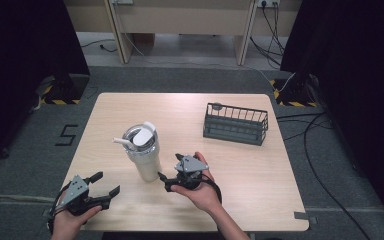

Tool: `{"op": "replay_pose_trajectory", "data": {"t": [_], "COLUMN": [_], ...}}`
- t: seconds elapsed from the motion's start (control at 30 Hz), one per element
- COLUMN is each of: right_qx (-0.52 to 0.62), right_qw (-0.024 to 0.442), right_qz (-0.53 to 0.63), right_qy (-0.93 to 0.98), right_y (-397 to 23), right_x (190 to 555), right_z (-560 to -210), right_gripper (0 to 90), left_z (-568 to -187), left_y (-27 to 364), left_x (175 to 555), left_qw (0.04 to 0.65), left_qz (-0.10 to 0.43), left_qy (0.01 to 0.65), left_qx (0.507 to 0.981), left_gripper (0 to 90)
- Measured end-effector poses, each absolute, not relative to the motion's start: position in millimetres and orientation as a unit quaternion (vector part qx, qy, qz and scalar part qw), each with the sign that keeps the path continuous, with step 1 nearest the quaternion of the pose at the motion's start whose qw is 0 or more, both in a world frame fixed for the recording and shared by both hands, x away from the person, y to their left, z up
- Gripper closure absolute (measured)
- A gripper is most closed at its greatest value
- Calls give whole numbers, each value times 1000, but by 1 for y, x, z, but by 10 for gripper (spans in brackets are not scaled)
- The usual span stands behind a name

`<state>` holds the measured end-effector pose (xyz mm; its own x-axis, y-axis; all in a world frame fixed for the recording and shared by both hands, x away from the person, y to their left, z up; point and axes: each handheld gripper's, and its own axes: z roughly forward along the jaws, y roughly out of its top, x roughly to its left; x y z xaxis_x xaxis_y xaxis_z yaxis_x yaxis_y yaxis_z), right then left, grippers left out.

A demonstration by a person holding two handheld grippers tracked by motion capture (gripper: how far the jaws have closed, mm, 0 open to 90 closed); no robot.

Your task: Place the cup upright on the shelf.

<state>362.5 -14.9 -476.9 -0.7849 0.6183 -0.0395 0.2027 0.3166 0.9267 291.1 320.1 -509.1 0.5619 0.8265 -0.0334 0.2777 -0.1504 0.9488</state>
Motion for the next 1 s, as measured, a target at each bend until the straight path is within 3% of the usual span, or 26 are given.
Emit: {"op": "replay_pose_trajectory", "data": {"t": [1.0], "right_qx": [216], "right_qw": [189], "right_qz": [551], "right_qy": [784], "right_y": [34], "right_x": [386], "right_z": [-493], "right_gripper": [120], "left_z": [-508], "left_y": [319], "left_x": [291], "left_qw": [530], "left_qz": [258], "left_qy": [384], "left_qx": [711], "left_gripper": [145]}}
